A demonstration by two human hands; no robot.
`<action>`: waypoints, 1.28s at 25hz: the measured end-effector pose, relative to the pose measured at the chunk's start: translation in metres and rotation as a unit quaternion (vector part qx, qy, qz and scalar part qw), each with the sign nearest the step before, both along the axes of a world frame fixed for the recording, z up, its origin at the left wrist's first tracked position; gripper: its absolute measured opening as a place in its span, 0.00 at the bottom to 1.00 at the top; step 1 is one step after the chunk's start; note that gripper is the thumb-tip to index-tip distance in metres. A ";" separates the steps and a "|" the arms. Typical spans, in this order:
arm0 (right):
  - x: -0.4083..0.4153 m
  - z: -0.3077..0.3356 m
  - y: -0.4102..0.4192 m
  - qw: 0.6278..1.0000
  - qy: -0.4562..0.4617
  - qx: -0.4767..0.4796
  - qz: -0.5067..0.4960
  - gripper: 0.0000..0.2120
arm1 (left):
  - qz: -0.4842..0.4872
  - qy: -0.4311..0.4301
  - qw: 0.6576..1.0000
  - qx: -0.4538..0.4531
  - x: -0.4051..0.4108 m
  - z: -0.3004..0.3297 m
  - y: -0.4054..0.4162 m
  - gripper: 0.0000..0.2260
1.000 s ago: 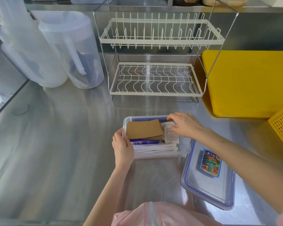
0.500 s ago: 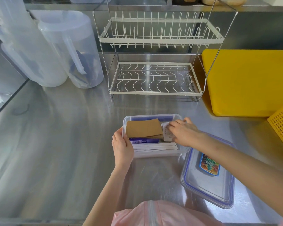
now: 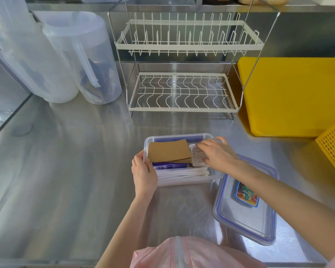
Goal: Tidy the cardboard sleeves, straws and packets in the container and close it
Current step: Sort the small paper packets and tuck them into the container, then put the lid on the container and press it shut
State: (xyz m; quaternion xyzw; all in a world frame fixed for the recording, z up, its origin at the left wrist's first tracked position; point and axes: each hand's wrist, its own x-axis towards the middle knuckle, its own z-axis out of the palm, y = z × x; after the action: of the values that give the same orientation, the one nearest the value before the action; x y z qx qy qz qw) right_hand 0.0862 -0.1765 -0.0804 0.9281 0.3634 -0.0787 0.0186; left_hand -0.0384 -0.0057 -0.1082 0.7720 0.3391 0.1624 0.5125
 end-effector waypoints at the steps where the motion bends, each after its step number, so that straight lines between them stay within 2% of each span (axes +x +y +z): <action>1: -0.001 0.002 -0.002 1.000 0.011 0.026 -0.011 0.23 | 0.001 0.006 1.000 -0.007 0.000 0.002 0.000 0.13; 4: -0.004 0.013 -0.013 0.991 0.024 0.119 -0.052 0.21 | 0.013 0.006 0.999 0.042 -0.001 0.014 -0.002 0.17; 6: -0.009 0.020 -0.027 0.984 0.037 0.150 -0.088 0.20 | -0.004 -0.044 0.995 0.094 -0.002 0.030 -0.008 0.16; 9: -0.023 0.024 -0.053 0.972 0.055 0.180 -0.144 0.21 | -0.082 -0.117 0.982 0.120 0.001 0.057 -0.026 0.12; 13: -0.046 0.021 -0.088 0.956 0.068 0.202 -0.202 0.21 | -0.209 -0.123 0.962 0.129 0.000 0.070 -0.067 0.11; 16: -0.061 0.012 -0.114 0.940 0.084 0.206 -0.257 0.22 | -0.307 -0.067 0.943 0.107 -0.005 0.058 -0.092 0.11; 19: -0.075 0.001 -0.139 0.916 0.102 0.223 -0.317 0.21 | -0.426 0.043 0.899 0.096 -0.007 0.038 -0.112 0.11; 21: -0.083 -0.006 -0.152 0.905 0.113 0.220 -0.346 0.21 | -0.466 0.110 0.873 0.089 -0.008 0.026 -0.122 0.15; 23: -0.087 -0.013 -0.162 0.895 0.126 0.207 -0.374 0.22 | -0.486 0.134 0.860 0.082 -0.006 0.018 -0.130 0.17; 28: -0.093 -0.024 -0.167 0.872 0.170 0.204 -0.412 0.23 | -0.480 0.156 0.862 0.045 0.003 0.006 -0.142 0.20; 32: -0.097 -0.028 -0.161 0.840 0.165 0.264 -0.443 0.22 | -0.473 0.159 0.866 0.020 0.005 0.008 -0.146 0.19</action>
State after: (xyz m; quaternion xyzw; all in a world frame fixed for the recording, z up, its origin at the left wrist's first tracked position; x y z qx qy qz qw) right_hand -0.0113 -0.3374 -0.1080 0.9330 -0.0821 -0.1314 -0.3247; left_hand -0.0332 -0.1521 -0.0997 0.8654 0.0067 -0.2173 0.4515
